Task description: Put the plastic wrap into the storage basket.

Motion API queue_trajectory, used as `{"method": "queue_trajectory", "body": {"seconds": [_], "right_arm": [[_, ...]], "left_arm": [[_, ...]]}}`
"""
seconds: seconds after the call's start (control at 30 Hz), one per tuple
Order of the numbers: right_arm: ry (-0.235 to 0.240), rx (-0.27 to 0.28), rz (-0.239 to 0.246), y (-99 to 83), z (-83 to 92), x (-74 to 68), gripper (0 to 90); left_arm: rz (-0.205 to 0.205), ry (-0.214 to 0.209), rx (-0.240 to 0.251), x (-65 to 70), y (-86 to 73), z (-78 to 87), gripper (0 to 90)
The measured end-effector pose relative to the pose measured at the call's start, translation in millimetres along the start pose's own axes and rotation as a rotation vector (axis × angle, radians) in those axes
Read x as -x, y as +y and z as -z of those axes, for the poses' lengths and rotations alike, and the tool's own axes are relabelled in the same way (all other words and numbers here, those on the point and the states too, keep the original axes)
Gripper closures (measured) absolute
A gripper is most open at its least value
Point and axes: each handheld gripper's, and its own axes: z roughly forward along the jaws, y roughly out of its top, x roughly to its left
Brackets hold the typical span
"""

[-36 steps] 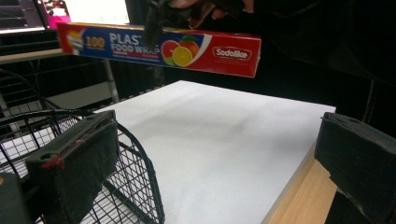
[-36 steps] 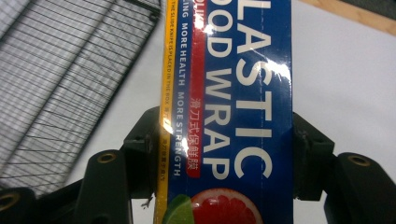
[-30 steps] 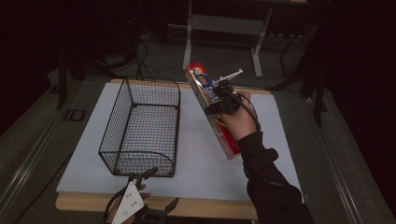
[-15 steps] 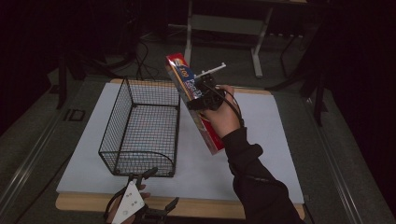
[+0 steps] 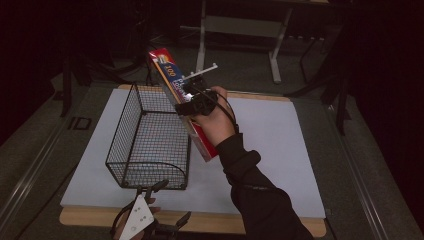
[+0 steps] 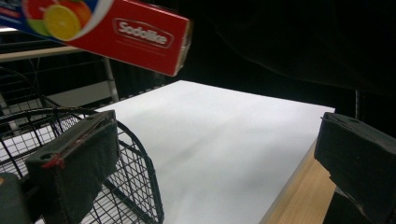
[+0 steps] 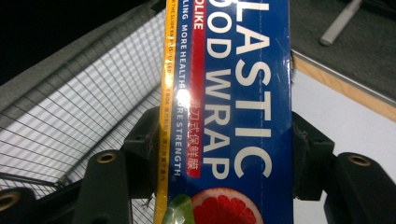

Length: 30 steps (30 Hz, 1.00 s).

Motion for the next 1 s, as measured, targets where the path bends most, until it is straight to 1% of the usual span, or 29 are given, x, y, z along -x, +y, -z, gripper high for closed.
{"method": "queue_trajectory", "body": {"seconds": [0.17,0.27,0.5,0.6,0.73,0.9,1.0], "right_arm": [[0.022,0.018,0.015,7.8,-9.4,-17.6,39.4],[0.027,0.029,0.016,11.7,-16.4,-26.9,39.5],[0.017,0.065,0.002,18.1,-37.4,-45.6,39.5],[0.013,0.07,0.001,19.0,-48.1,-52.4,39.5],[0.025,0.067,-0.001,16.3,-62.5,-60.5,39.5],[0.009,0.085,-0.021,9.3,-79.8,-69.0,39.5],[0.006,0.07,-0.019,6.5,-88.3,-71.3,39.5]], "left_arm": [[-0.001,-0.002,0.0,0.3,0.0,0.9,0.7],[0.0,-0.001,0.001,1.0,-0.1,1.5,0.7],[0.001,0.008,0.002,0.6,-0.1,4.1,0.7],[0.005,0.009,0.005,0.6,-0.1,5.4,0.7],[0.006,0.008,0.006,0.7,-0.1,6.8,0.7],[0.006,0.009,0.008,0.8,0.2,7.6,0.7],[0.006,0.012,0.011,1.1,0.6,8.0,0.7]]}}
